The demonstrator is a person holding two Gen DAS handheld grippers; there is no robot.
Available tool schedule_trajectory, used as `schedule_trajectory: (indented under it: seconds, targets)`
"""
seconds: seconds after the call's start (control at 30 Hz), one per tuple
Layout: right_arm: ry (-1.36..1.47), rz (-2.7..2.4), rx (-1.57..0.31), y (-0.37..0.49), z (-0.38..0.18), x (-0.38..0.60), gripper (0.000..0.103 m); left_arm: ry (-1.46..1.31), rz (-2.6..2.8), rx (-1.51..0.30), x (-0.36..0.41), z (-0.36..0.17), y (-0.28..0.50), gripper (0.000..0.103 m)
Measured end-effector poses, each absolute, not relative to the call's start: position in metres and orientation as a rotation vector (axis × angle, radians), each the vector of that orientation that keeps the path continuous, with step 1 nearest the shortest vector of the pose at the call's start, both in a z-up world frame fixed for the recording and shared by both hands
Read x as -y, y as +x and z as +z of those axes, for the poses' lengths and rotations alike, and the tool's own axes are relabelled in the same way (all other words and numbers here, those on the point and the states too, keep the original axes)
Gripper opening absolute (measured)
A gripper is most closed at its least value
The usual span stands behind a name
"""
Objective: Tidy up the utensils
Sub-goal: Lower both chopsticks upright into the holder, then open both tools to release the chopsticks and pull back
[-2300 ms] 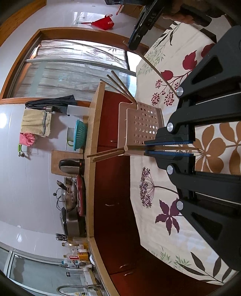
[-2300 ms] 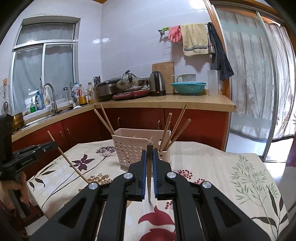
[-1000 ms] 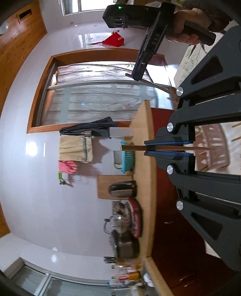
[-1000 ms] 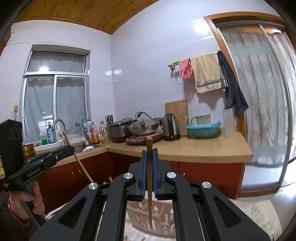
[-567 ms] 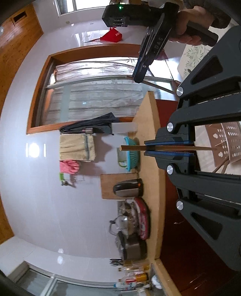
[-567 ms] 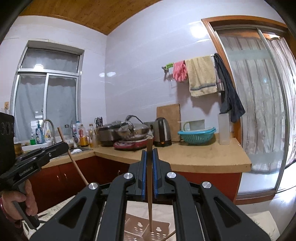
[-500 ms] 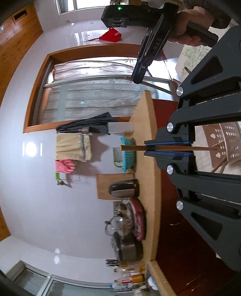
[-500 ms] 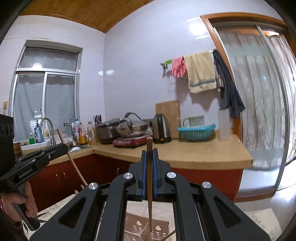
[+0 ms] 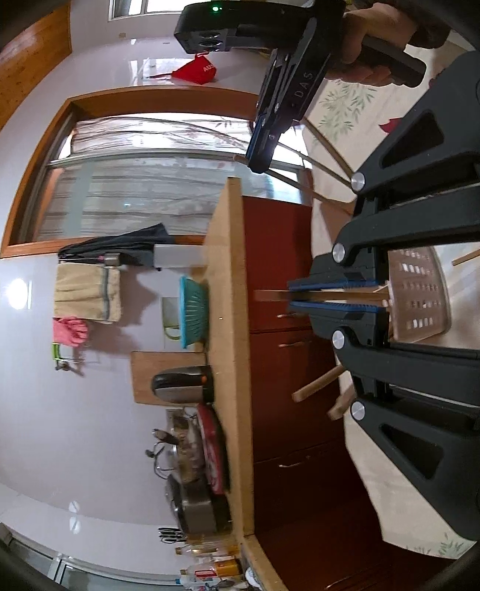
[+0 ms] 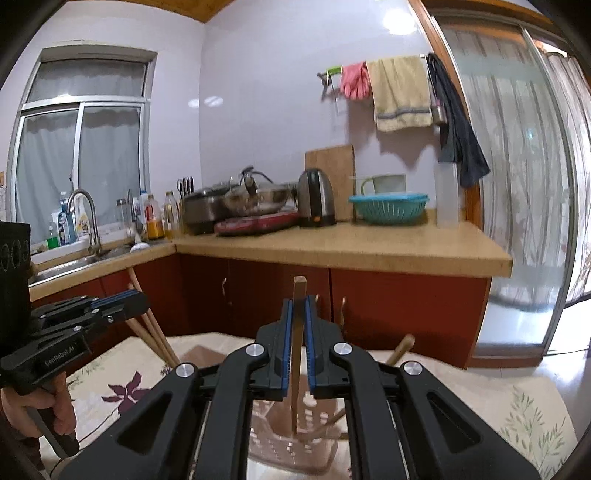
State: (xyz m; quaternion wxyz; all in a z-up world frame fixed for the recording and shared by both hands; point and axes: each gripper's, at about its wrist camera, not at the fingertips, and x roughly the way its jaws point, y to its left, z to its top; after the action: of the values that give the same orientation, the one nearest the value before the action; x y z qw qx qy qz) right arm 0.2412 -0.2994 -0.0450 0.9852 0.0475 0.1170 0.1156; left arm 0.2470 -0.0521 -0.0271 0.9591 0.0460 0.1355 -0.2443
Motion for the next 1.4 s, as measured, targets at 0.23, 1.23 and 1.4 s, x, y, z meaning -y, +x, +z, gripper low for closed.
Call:
schedule_trajectory:
  seconds: [0.23,1.23,1.4]
  targets:
    - [0.109,0.217,-0.252,0.227,-0.047,0.299,0.04,0.076,-0.488,-0.299,0.047,-0.031,0.24,0.032]
    - [0.082,0.205,-0.355,0.089,-0.117,0.25,0.05,0.095,-0.323,-0.402,-0.002,-0.09,0.106,0.049]
    - [0.083,0.245,-0.441,0.081,-0.153,0.231,0.05,0.076,-0.303,-0.443,-0.012,-0.107,0.091,0.049]
